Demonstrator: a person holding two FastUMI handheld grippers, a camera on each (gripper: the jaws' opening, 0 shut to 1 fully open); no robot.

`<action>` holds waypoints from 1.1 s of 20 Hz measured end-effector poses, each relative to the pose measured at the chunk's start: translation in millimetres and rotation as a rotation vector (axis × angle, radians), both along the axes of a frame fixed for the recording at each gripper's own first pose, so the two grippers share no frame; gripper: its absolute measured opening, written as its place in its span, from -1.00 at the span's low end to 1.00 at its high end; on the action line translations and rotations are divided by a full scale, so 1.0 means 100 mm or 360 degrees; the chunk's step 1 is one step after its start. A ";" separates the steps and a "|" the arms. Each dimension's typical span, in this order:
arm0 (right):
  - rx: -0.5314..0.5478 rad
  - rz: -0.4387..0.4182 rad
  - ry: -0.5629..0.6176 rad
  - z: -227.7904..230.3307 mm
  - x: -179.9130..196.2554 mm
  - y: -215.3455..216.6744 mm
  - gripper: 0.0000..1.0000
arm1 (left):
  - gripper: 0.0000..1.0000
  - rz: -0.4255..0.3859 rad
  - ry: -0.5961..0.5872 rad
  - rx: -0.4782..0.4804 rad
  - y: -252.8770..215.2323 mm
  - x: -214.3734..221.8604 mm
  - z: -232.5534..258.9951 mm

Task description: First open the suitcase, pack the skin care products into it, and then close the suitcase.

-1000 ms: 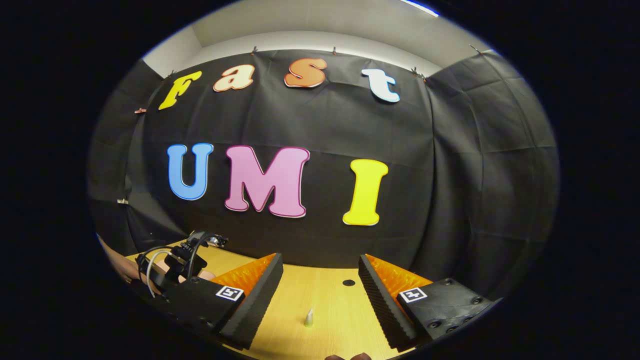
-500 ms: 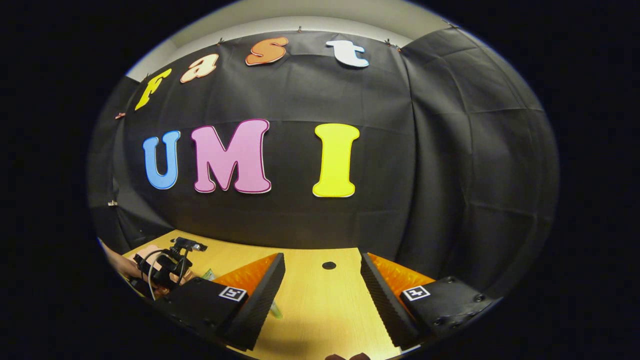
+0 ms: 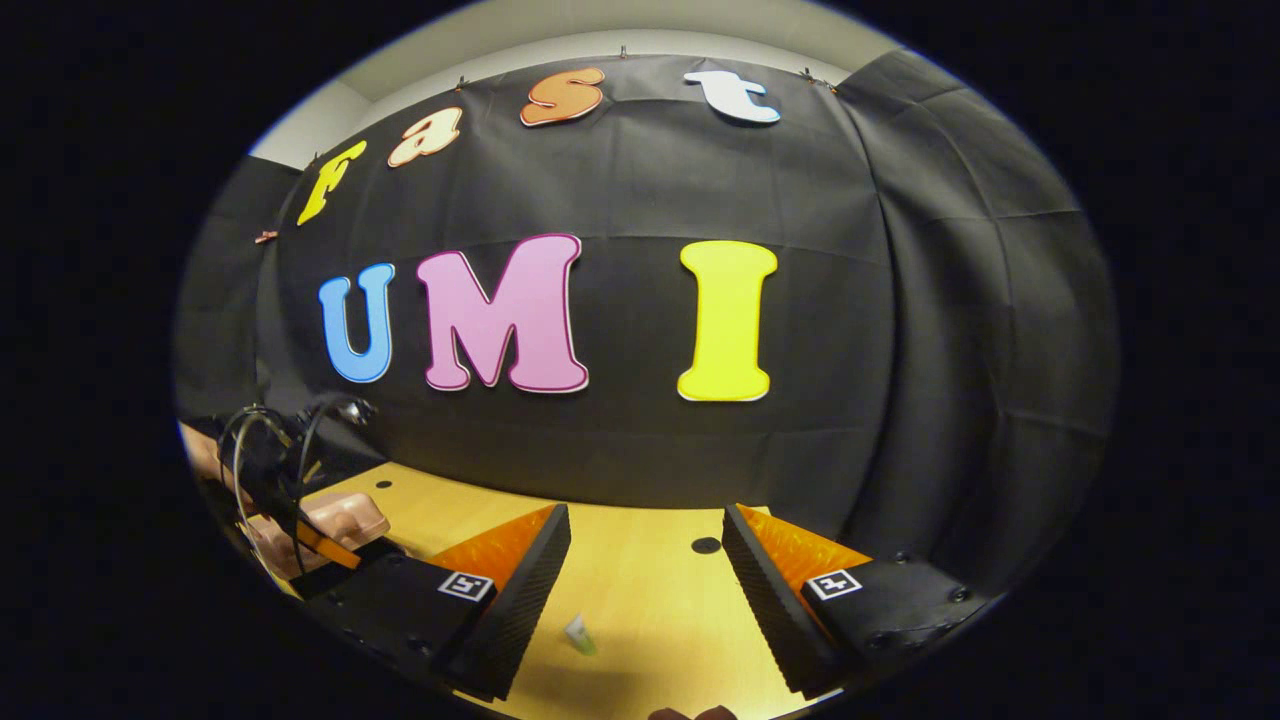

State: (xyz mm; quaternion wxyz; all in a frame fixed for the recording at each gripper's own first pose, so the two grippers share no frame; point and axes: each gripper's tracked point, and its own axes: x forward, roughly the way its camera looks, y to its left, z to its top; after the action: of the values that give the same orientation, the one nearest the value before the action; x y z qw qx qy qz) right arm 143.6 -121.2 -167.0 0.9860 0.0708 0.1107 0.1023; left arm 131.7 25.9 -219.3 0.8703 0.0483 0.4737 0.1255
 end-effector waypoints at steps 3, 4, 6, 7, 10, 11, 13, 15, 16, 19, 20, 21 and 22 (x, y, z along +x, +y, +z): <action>0.0043 0.0052 -0.0034 0.15 0.12 0.32 0.94 | -0.77 0.0051 -0.0184 0.0124 0.55 -0.10 0.74; 0.0047 0.0065 -0.0062 0.24 0.14 0.43 0.94 | -0.71 0.0090 -0.0252 0.0143 0.74 -0.17 0.93; 0.0032 0.0073 -0.0126 0.40 0.18 0.62 0.93 | -0.72 0.0182 -0.0362 0.0180 1.21 -0.33 1.22; 0.0021 0.0076 -0.0151 0.47 0.20 0.73 0.94 | -0.71 0.0221 -0.0406 0.0210 1.47 -0.41 1.38; 0.0011 0.0060 -0.0172 0.61 0.19 1.04 0.94 | -0.74 0.0304 -0.0498 0.0226 2.33 -0.61 1.65; 0.0018 0.0060 -0.0161 0.63 0.17 1.16 0.93 | -0.75 0.0345 -0.0513 0.0230 2.64 -0.68 1.71; 0.0027 0.0077 -0.0161 0.72 0.14 1.43 0.94 | -0.77 0.0409 -0.0505 0.0229 3.25 -0.82 1.67; -0.0007 0.0076 -0.0138 0.73 0.13 1.64 0.94 | -0.76 0.0455 -0.0455 0.0246 3.80 -0.96 1.47; -0.0018 0.0071 -0.0123 0.74 0.12 1.74 0.93 | -0.76 0.0463 -0.0419 0.0246 4.05 -1.02 1.33; -0.0005 0.0037 -0.0038 0.68 0.06 2.02 0.93 | -0.76 0.0538 -0.0305 0.0157 4.70 -1.17 0.72; 0.0000 0.0018 0.0002 0.62 0.03 2.10 0.94 | -0.75 0.0546 -0.0276 0.0116 4.82 -1.18 0.50; 0.0007 -0.0003 0.0040 0.57 0.01 2.16 0.94 | -0.76 0.0552 -0.0239 0.0076 4.96 -1.21 0.28; 0.0002 -0.0028 0.0082 0.49 -0.01 2.19 0.94 | -0.76 0.0547 -0.0189 0.0031 5.09 -1.23 0.03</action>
State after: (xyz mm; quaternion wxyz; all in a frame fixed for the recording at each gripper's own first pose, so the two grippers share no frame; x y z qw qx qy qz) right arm 142.7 98.2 -117.7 0.9837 0.0751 0.1354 0.0918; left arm 9.1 534.8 -216.1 0.8619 -0.0324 0.4216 0.2797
